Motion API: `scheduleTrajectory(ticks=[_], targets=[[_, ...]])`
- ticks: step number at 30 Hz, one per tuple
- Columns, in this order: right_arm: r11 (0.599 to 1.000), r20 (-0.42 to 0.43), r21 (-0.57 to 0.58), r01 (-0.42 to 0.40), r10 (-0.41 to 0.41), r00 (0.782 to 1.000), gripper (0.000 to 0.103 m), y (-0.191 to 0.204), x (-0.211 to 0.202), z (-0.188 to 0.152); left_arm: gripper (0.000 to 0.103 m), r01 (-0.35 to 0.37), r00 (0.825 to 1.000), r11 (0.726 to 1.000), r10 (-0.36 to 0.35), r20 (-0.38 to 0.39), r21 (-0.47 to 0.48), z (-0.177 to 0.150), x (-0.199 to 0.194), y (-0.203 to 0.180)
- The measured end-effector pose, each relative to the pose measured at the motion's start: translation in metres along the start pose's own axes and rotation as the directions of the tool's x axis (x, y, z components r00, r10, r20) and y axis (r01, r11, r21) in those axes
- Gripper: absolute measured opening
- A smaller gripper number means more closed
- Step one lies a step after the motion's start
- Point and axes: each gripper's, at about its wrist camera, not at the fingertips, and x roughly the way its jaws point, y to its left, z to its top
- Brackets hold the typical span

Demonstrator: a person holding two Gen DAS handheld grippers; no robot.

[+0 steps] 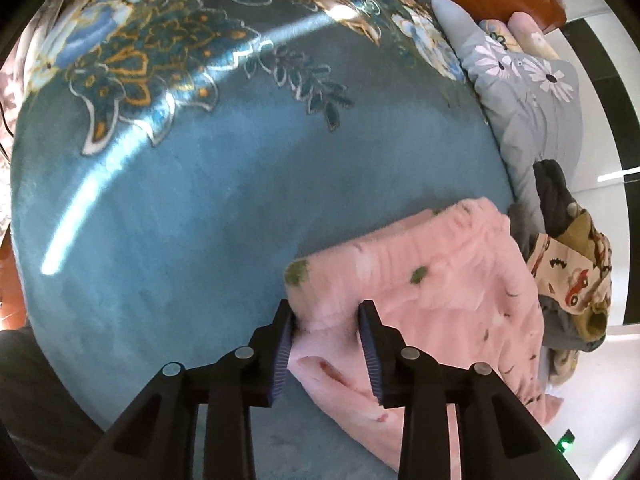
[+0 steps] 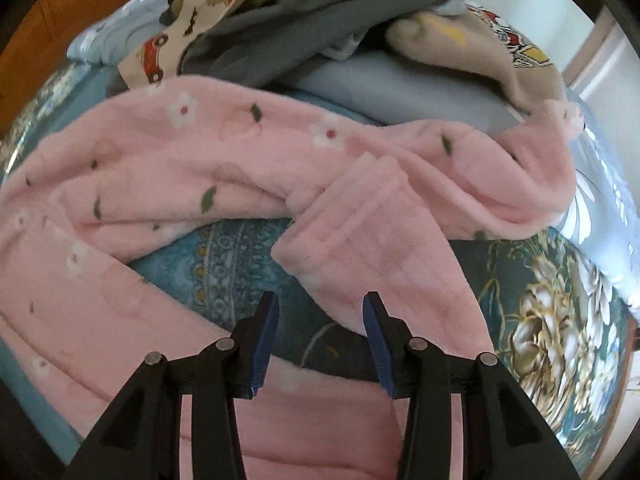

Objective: Fold clothes

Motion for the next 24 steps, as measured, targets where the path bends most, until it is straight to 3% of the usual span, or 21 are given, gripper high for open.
scheduleTrajectory(ticks=[4, 11, 13, 16, 20, 24], targets=[[1.000, -0.031, 0.011, 0.005, -0.005, 1.000, 0.045, -0.005, 0.009, -0.003, 0.042, -0.005, 1.000, 1.000, 0.005, -0.001, 0.016, -0.001, 0.001, -0.002], [0.996, -0.060, 0.066, 0.055, -0.051, 0.997, 0.042, -0.018, 0.015, -0.001, 0.040, -0.017, 1.000, 0.999, 0.016, 0.006, 0.042, -0.002, -0.002, -0.004], [0.993, -0.063, 0.096, 0.067, -0.061, 0.996, 0.004, -0.023, 0.011, 0.000, 0.032, -0.020, 1.000, 0.999, 0.020, 0.008, 0.049, -0.002, -0.002, -0.005], [0.986, -0.042, 0.165, 0.033, -0.026, 0.999, 0.003, -0.036, -0.004, 0.002, 0.017, -0.022, 0.999, 0.999, 0.020, 0.029, 0.049, 0.001, -0.004, -0.007], [0.962, 0.056, 0.268, -0.062, 0.049, 0.997, 0.002, -0.060, -0.046, 0.008, 0.012, 0.030, 0.997, 0.999, -0.032, 0.075, 0.039, 0.010, -0.021, -0.012], [0.910, 0.227, 0.380, -0.167, 0.083, 0.970, 0.002, -0.094, -0.114, 0.017, 0.011, 0.106, 0.983, 0.990, -0.119, 0.142, 0.097, 0.032, -0.058, -0.038]])
